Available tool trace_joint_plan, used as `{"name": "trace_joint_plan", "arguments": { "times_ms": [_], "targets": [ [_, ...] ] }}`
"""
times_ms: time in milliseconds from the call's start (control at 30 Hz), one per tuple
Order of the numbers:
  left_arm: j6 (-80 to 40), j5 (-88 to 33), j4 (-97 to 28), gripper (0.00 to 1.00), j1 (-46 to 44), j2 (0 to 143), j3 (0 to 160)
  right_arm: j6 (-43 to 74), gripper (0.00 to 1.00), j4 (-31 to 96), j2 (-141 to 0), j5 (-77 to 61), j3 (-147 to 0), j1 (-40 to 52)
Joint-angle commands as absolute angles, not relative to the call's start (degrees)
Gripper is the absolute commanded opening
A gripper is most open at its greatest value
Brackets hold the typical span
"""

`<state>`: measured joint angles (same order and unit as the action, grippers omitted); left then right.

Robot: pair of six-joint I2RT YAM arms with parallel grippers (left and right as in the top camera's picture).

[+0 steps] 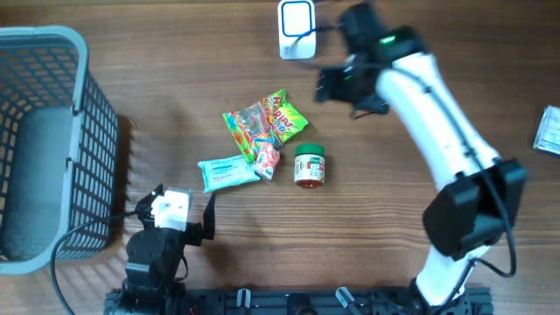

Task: Scan the item barcode
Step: 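Move the tissue pack to the table's right edge and release, then grasp the green-lidded jar with the right gripper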

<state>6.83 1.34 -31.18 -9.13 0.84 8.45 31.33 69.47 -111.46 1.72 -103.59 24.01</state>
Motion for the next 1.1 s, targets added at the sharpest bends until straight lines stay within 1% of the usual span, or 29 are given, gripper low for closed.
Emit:
{"name": "trace_joint_plan", "arguments": {
  "times_ms": [0, 100, 200, 300, 433, 567, 667, 867, 1000, 1067],
  "targets": [
    [7.29, 0.45, -31.31, 1.0, -8.78, 0.49, 8.47, 41.01, 1.0, 71.46, -111.55, 9.56, -103.48, 31.24],
    [7.29, 0.45, -31.31, 1.0, -8.78, 0.49, 8.47, 45.1, 1.0, 72.86, -113.3, 13.8, -103.37, 37.15],
    [7.29, 0.45, -31.33, 1.0, -8.78, 0.49, 8.47, 45.01, 1.0, 72.73, -116.79, 14.2, -103.37, 39.22],
    [7.29, 0.47, -31.33, 1.0, -8.78, 0.49, 8.47, 44.95, 1.0, 72.25, -120.68, 3.51, -103.37, 36.91],
    [7.29, 0.47, -31.31, 1.0, -8.78, 0.49, 8.47, 44.95, 1.0, 72.1, -122.39, -4.67, -103.18, 34.35],
    [7.29, 0.45, -31.31, 1.0, -8.78, 0.49, 8.47, 44.77, 1.0, 71.68, -122.43, -7.77, -99.02, 34.3],
    [7.29, 0.45, -31.33, 1.0, -8.78, 0.49, 8.47, 42.13, 1.0, 67.85, -122.43, -13.45, -94.83, 34.09],
    [7.29, 0.45, -31.31, 1.0, -8.78, 0.49, 8.47, 42.13, 1.0, 62.92, -122.43, -14.26, -89.58, 34.04],
    [7.29, 0.47, -31.33, 1.0, -8.78, 0.49, 8.47, 41.95, 0.94, 59.22, -122.43, -13.78, -87.92, 32.95],
    [7.29, 0.45, -31.33, 1.0, -8.78, 0.49, 8.47, 41.98, 0.86, 58.57, -122.43, -10.26, -87.66, 31.75]
  ]
}}
